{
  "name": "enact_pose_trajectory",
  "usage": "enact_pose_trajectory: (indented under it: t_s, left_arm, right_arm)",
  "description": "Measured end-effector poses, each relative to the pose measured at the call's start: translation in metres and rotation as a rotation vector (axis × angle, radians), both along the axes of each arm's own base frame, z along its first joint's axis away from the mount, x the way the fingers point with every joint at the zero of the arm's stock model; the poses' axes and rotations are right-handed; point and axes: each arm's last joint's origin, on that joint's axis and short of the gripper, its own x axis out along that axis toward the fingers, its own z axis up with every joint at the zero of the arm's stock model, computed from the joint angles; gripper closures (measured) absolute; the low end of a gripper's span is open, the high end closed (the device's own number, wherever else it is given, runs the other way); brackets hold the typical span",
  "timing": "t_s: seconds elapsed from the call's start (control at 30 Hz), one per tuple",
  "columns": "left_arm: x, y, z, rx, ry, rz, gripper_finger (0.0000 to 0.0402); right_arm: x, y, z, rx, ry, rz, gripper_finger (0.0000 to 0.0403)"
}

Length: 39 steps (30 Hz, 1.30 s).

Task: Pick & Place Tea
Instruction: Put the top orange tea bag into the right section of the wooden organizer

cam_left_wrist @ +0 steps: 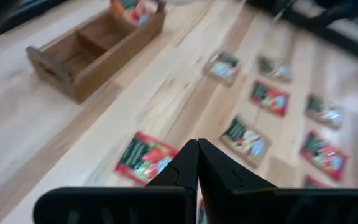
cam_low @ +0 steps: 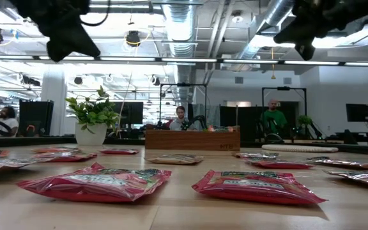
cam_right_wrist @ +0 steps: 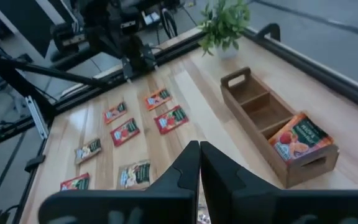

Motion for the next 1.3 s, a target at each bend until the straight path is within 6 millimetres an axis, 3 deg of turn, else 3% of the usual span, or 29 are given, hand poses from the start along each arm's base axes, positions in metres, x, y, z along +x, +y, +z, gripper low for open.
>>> enact_pose_trajectory:
  t_s: [0.3,0.5,0.87,1.3]
  left_arm:
    - [0.050,0.005,0.009,0.092,0.197,-0.036,0.0401]
    - [0.069,0.008,0.001,0.159,0.282,-0.067,0.0401]
    - [0.059,0.027,-0.022,0.042,0.539,0.031,0.0401]
    - [0.055,0.027,-0.025,0.021,0.590,0.016,0.0391]
  right_arm:
    - [-0.020,0.007,-0.017,-0.009,-0.107,-0.012,0.0397]
    - [-0.026,0.009,-0.027,0.036,-0.133,-0.026,0.0397]
    - [-0.026,0.009,-0.026,0.024,-0.145,-0.023,0.0397]
    - [-0.026,0.009,-0.026,0.024,-0.144,-0.023,0.0397]
